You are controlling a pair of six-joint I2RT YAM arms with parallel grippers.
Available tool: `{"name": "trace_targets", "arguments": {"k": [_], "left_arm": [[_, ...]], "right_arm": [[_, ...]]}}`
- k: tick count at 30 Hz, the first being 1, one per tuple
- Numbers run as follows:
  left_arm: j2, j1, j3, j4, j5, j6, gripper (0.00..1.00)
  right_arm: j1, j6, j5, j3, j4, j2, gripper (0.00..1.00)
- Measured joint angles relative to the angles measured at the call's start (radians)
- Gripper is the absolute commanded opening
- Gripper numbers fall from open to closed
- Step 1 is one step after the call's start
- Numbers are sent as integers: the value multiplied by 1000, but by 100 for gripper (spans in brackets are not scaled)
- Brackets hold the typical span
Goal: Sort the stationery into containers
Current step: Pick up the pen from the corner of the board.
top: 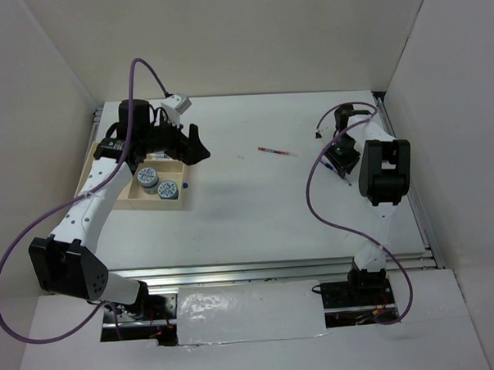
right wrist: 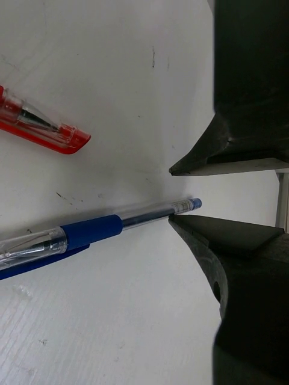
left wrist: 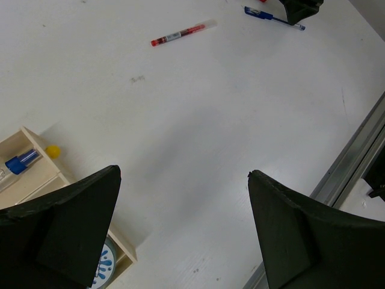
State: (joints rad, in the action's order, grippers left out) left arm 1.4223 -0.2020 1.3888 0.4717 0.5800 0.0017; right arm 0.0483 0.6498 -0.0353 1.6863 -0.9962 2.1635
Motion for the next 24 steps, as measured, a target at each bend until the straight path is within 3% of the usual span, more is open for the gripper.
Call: {"name": "trace_targets", "arguments": {"k": [9, 14, 19, 24], "left_arm": [[5, 0, 0, 0, -1, 2, 99], [16, 6, 0, 1, 0, 2, 99], [27, 20, 0, 3, 4, 2, 99], [27, 86, -28, -44, 117, -69, 99]], "right_arm": [[-33, 0, -3, -6, 0, 15, 34], [-57, 3, -10, -2, -14, 25, 23], [-72, 8, -19, 14, -41, 38, 2], [-94, -6, 45, 3, -49, 15, 0]]}}
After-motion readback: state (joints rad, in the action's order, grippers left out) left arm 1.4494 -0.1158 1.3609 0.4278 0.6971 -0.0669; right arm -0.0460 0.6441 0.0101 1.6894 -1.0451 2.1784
